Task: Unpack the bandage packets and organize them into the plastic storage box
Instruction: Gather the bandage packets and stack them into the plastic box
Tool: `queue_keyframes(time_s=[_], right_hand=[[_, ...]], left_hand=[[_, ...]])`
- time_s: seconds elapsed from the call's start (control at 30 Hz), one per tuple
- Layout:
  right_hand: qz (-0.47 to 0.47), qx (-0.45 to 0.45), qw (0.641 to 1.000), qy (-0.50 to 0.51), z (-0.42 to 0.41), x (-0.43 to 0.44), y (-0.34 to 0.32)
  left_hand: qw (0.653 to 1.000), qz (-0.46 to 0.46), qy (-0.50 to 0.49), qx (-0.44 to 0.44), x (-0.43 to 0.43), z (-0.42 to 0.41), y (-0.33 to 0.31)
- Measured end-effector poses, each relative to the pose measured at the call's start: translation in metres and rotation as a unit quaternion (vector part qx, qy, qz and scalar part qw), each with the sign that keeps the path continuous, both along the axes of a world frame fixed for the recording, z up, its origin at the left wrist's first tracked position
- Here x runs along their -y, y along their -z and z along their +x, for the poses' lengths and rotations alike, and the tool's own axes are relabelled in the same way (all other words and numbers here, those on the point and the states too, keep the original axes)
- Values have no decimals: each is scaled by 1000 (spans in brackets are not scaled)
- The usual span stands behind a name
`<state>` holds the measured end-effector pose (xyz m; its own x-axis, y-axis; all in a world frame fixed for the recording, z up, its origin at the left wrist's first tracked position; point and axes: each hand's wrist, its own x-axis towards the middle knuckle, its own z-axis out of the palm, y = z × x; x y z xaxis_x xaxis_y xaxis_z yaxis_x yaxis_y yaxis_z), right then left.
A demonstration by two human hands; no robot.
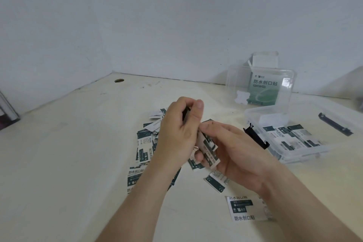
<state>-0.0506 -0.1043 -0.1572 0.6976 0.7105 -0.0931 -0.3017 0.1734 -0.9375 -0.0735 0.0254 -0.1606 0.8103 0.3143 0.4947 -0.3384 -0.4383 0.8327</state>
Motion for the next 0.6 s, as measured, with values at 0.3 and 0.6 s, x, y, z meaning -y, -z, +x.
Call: queue_keyframes(time_s=[0.3,0.6], right_hand=[[-30,-10,994,108,-7,-10,-1],[-59,49,952,295,-8,-15,4]], left_hand=[[979,63,-193,13,-6,0,0],[995,94,-23,3,8,-3,7]])
